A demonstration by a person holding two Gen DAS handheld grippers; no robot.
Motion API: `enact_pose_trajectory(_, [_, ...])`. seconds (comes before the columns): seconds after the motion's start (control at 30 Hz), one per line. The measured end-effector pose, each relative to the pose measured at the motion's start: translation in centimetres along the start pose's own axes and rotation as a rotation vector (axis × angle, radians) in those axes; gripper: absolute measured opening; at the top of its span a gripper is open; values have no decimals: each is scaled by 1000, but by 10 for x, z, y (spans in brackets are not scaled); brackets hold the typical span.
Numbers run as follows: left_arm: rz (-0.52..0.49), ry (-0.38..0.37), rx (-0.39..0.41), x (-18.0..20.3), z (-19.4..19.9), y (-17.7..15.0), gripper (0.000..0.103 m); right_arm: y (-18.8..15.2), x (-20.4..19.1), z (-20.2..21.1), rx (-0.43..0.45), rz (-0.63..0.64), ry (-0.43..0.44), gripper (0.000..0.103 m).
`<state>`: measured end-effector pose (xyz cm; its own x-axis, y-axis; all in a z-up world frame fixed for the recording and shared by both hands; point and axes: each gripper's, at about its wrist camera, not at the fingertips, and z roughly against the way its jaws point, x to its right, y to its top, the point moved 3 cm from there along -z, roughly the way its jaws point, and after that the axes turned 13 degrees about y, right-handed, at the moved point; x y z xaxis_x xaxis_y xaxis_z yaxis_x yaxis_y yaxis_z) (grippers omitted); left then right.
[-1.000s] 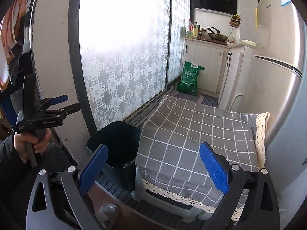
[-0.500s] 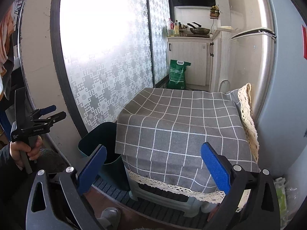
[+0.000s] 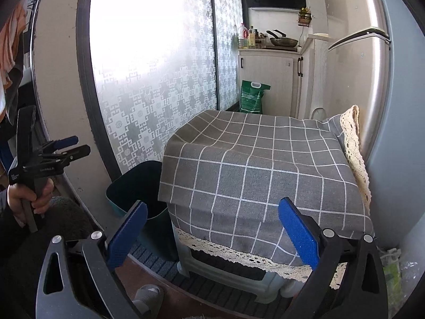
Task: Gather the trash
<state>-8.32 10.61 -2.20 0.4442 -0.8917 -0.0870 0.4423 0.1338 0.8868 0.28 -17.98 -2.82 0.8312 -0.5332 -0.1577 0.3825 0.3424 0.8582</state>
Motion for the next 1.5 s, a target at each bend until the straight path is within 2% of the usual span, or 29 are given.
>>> enact_pose_trajectory(0.4, [-9,-4,-1,0,1,-2,100,3,0,-4,-8,-15,-11,100])
enact_pose_trajectory(0.73, [10,11,-37,-5,-4,-4,100,4,0,-8,-19,-16,-3,100])
enact_pose_trajectory(1.5, [6,9,-31,-3,-1,-4,100,3,-1,-10,-28,-2,-4,100])
